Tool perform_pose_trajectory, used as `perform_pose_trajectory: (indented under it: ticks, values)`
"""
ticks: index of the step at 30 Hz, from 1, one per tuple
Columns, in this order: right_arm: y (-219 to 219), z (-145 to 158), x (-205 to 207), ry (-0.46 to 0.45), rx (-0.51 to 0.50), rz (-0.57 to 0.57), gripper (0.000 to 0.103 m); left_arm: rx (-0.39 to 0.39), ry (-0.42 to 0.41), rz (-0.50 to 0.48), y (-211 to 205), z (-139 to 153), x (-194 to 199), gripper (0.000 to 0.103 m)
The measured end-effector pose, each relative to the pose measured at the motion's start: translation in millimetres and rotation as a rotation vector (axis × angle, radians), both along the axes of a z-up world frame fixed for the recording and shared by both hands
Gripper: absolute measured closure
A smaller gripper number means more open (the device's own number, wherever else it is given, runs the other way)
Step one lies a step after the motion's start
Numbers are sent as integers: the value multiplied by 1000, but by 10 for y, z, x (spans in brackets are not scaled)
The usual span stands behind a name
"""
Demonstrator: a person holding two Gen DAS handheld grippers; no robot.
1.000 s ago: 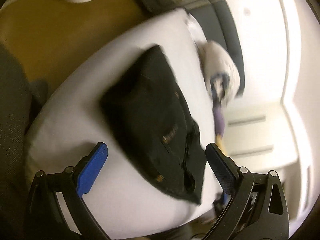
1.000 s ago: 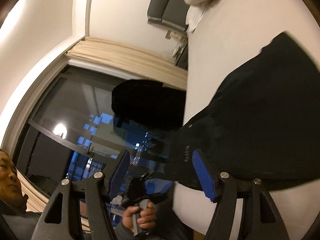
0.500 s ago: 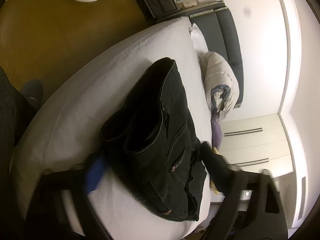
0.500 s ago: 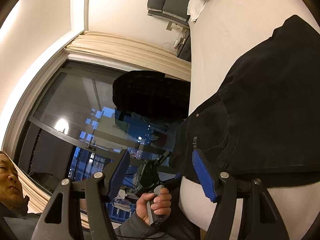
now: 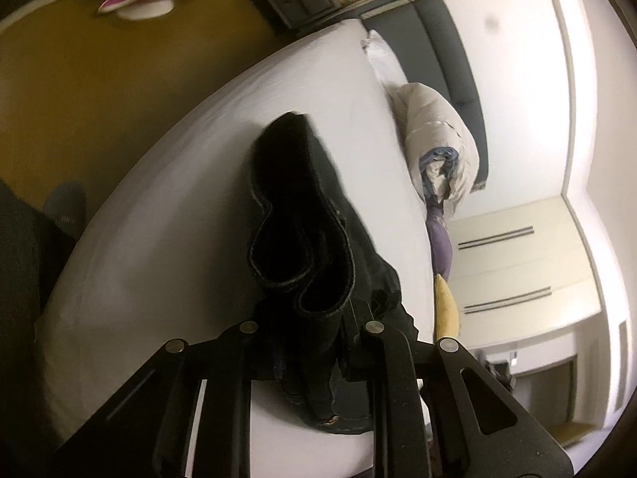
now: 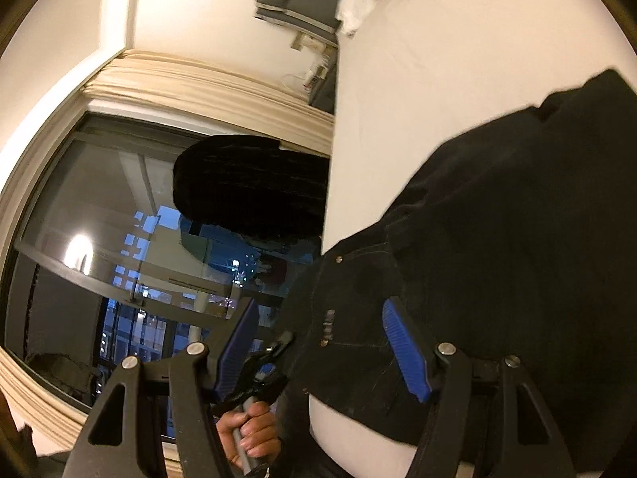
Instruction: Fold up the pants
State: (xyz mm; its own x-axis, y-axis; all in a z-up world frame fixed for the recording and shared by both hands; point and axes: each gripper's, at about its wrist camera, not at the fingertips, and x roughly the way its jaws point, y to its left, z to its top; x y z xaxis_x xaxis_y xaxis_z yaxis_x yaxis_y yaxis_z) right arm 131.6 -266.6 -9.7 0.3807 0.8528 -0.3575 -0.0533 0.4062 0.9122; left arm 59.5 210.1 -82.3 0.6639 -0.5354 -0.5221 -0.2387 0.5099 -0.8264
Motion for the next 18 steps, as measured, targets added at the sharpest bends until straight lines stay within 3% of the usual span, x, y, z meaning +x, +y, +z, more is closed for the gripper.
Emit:
perform_pose_trajectory:
  ticks: [2,3,5,8,10,12,13,18]
  values:
    - [94,-358,77,128,-61,25,18,23,-21,-17,-62,131,46,86]
    - [126,-494,81,155,-119,24,35,33,-30,-25,-95,189,67,86]
    - [94,-533,28,121,-138,-11,51,47,-50,-41,-148,353,68,86]
    - [25,-528,-25,124,-76,-30,50,82,-86,-71,-271,611,90,86]
    - [-36,-485,-62,137,-59,-51,46,112,-107,-99,-398,777,121,86]
    - [-169,-348,-154,87,-10,-110,25,148,-132,-136,-571,977,172,86]
    - [-249,-270,-215,55,8,-137,21,176,-151,-162,-702,1088,213,86]
    - [-629,-49,-418,5,-3,-183,18,318,-232,-309,-1509,1546,452,86]
